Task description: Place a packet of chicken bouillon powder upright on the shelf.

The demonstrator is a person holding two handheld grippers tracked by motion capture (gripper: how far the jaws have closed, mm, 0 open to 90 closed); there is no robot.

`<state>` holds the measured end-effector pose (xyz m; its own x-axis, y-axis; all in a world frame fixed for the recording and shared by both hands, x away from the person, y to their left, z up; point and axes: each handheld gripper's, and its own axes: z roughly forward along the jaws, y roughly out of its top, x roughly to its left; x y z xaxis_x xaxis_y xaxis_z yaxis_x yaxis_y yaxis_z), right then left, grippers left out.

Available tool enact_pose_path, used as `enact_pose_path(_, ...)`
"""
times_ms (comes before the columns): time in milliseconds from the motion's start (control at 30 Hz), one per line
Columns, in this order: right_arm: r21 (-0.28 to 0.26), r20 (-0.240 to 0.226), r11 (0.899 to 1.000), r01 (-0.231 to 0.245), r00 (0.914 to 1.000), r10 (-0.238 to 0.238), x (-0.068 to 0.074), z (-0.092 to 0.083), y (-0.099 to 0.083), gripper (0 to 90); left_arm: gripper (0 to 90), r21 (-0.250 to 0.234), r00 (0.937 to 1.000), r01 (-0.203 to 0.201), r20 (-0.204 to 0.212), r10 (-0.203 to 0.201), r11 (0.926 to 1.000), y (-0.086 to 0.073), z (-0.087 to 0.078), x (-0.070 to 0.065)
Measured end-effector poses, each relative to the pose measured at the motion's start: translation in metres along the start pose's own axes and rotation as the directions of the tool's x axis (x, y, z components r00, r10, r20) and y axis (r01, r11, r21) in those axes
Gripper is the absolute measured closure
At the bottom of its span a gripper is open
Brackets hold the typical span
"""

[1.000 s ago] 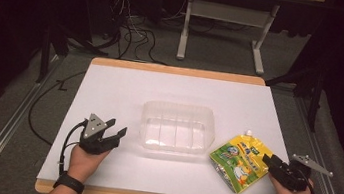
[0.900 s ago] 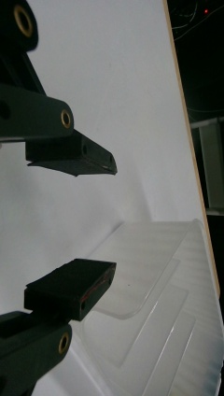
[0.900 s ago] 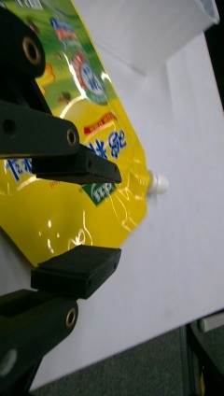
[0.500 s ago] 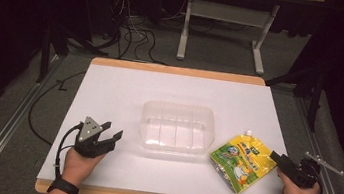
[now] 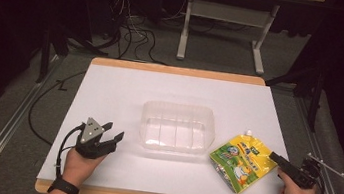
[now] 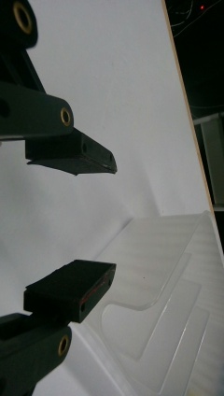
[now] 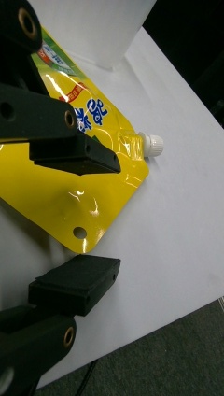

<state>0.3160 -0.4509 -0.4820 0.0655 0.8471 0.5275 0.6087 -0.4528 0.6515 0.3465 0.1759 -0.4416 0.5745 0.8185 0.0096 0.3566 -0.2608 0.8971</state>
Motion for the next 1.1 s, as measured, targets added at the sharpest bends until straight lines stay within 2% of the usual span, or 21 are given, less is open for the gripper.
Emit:
enact_pose_path(67,0.006,-0.003,1.0,-0.006,1.0,0.006,0.001,0.0,0.0,49.8,45.3,-0.001,1.0,0.0,-0.001,0.0,1.0,0.0,0.0,0.0)
enact_pose_path(100,0.004,-0.008,1.0,0.007,0.9999,-0.007,0.0,0.001,0.0,51.2,45.2,0.0,1.0,0.001,-0.001,-0.001,1.0,0.0,0.0,0.0)
enact_pose_path(167,0.018,-0.032,1.0,-0.005,0.9995,0.005,0.0,0.002,-0.001,53.0,45.3,0.0,1.0,0.0,-0.002,0.0,1.0,0.0,0.0,0.0)
enact_pose_path(200,0.014,-0.036,1.0,0.003,0.9994,-0.003,0.0,0.001,-0.001,53.9,45.2,0.0,1.0,0.0,-0.002,0.0,1.0,0.0,0.0,0.0)
enact_pose_path(300,-0.018,-0.078,1.0,-0.013,0.9969,0.012,0.003,-0.003,-0.001,59.8,45.3,0.0,1.0,-0.002,-0.003,0.002,1.0,0.0,0.0,0.0)
enact_pose_path(433,-0.053,-0.112,0.997,0.057,0.9917,-0.063,0.014,-0.007,0.0,65.0,45.2,0.002,1.0,-0.003,-0.003,0.003,1.0,0.0,0.001,-0.001)
enact_pose_path(567,-0.002,-0.087,0.997,0.079,0.9931,-0.079,0.017,0.001,-0.004,65.2,45.2,0.004,1.0,-0.007,0.001,0.007,1.0,0.0,0.001,-0.001)
enact_pose_path(767,0.047,-0.102,0.997,0.057,0.9934,-0.052,0.013,0.007,-0.006,68.0,45.2,0.005,1.0,-0.008,0.001,0.008,1.0,0.0,0.001,-0.001)
enact_pose_path(833,0.077,-0.083,0.996,0.052,0.9955,-0.045,0.013,0.009,-0.007,70.7,45.1,0.004,1.0,-0.007,0.0,0.007,1.0,0.0,0.001,-0.001)
enact_pose_path(933,0.077,-0.067,0.994,0.082,0.9948,-0.077,0.016,0.009,-0.007,86.9,45.1,0.003,1.0,-0.008,-0.001,0.008,1.0,0.0,0.001,-0.002)
enact_pose_path(967,0.074,-0.073,0.994,0.085,0.9942,-0.08,0.017,0.008,-0.007,89.8,45.1,0.003,1.0,-0.007,0.0,0.007,1.0,0.0,0.001,-0.002)
enact_pose_path(1100,0.04,-0.076,0.988,0.147,0.9868,-0.143,0.025,0.0,-0.004,90.0,45.2,-0.001,1.0,-0.008,0.001,0.008,1.0,0.001,0.001,-0.002)
